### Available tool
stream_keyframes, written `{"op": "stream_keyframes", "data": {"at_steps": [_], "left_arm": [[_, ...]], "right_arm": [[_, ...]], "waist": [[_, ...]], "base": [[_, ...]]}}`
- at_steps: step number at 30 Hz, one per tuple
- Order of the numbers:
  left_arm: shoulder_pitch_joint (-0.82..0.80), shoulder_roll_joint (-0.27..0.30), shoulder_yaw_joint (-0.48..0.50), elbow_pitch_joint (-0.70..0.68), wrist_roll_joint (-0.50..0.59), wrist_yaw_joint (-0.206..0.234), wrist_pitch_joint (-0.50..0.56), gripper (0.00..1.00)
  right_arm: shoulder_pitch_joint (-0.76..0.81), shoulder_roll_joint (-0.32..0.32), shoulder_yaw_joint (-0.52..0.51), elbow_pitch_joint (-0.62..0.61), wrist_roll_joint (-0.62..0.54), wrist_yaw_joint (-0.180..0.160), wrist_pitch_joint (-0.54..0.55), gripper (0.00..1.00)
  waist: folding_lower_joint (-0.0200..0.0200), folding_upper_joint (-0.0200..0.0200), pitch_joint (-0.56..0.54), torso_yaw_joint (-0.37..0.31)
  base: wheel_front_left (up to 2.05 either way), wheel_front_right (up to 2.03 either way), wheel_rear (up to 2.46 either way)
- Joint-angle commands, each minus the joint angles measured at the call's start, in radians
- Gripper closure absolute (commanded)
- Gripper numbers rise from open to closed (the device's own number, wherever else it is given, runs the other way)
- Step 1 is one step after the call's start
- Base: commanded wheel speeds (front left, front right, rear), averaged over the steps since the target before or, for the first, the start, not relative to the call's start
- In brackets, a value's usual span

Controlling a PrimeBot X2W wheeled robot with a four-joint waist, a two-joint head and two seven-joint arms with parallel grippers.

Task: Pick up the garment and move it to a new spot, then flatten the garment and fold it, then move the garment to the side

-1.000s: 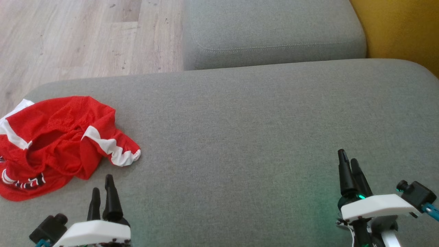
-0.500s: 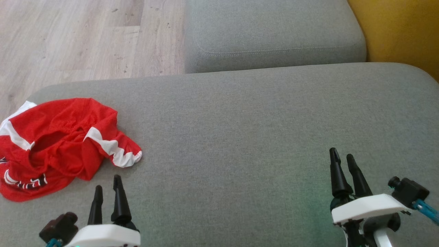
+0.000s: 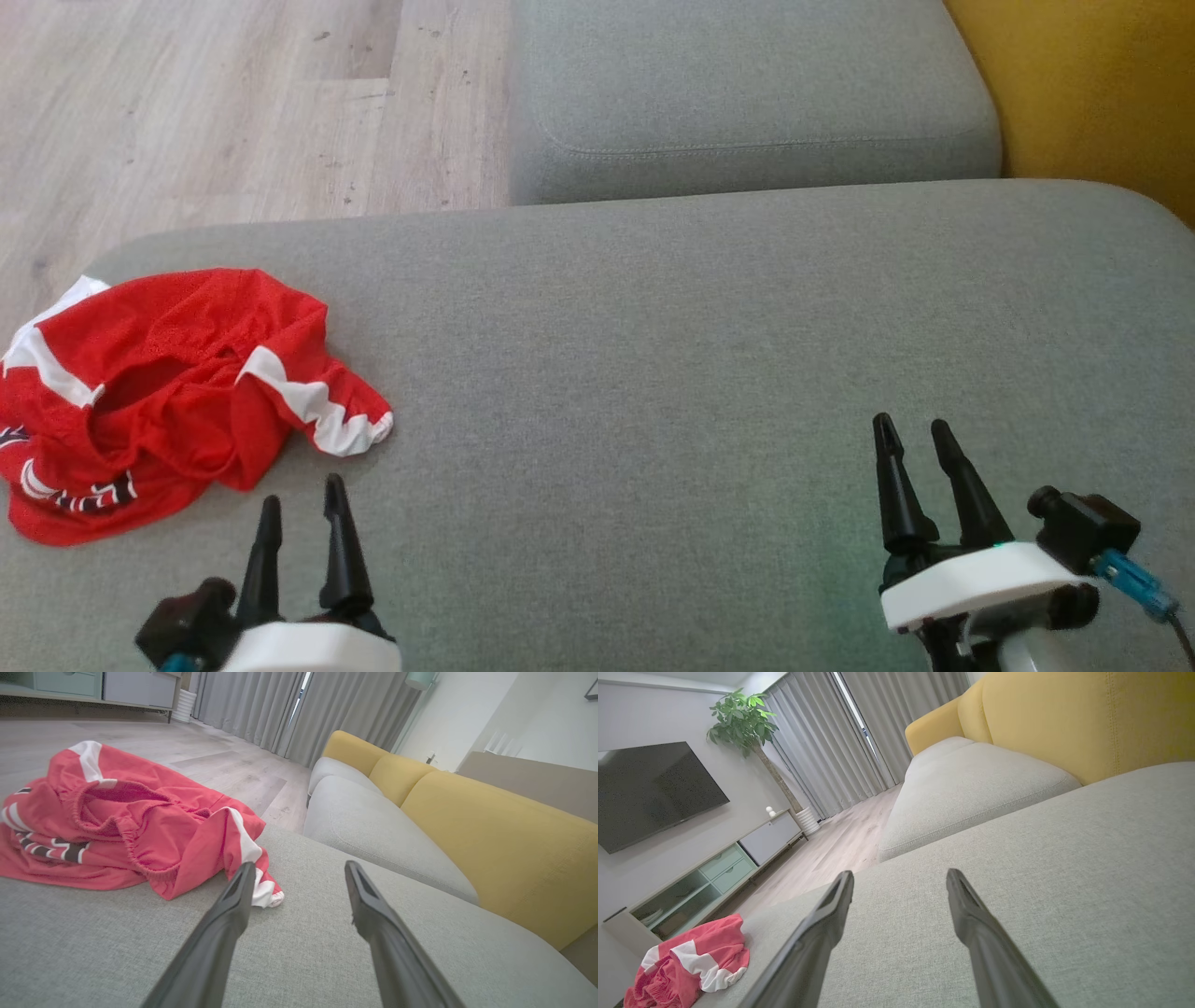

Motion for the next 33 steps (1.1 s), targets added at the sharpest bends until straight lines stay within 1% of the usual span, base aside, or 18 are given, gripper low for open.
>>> {"op": "stream_keyframes", "data": {"at_steps": [1, 12, 17, 24, 33], "left_arm": [[-0.023, 0.01, 0.012, -0.036, 0.038, 0.004, -0.016, 0.0], [-0.014, 0.008, 0.002, -0.031, 0.159, 0.003, -0.046, 0.0], [-0.006, 0.006, -0.003, 0.005, 0.208, -0.01, -0.061, 0.0], [-0.01, 0.001, -0.011, 0.001, 0.298, -0.012, -0.081, 0.0], [-0.002, -0.004, -0.019, -0.026, 0.418, -0.004, -0.108, 0.0]], "right_arm": [[-0.025, -0.008, 0.012, -0.042, -0.036, -0.001, -0.016, 0.0], [-0.016, -0.008, 0.009, -0.018, -0.158, -0.001, -0.046, 0.0], [-0.007, -0.009, -0.011, 0.029, -0.149, -0.001, -0.061, 0.0], [-0.01, -0.009, -0.003, 0.052, -0.23, -0.001, -0.081, 0.0], [-0.004, -0.01, 0.008, 0.058, -0.344, -0.001, -0.108, 0.0]], "waist": [[0.0, 0.0, -0.001, 0.003], [0.0, 0.0, -0.009, 0.011], [0.0, 0.0, -0.014, 0.013], [0.0, 0.0, -0.018, 0.014], [0.0, 0.0, -0.024, 0.015]], "base": [[0.0, 0.0, 0.0], [0.0, 0.0, 0.0], [0.0, 0.0, 0.0], [0.0, 0.0, 0.0], [0.0, 0.0, 0.0]]}}
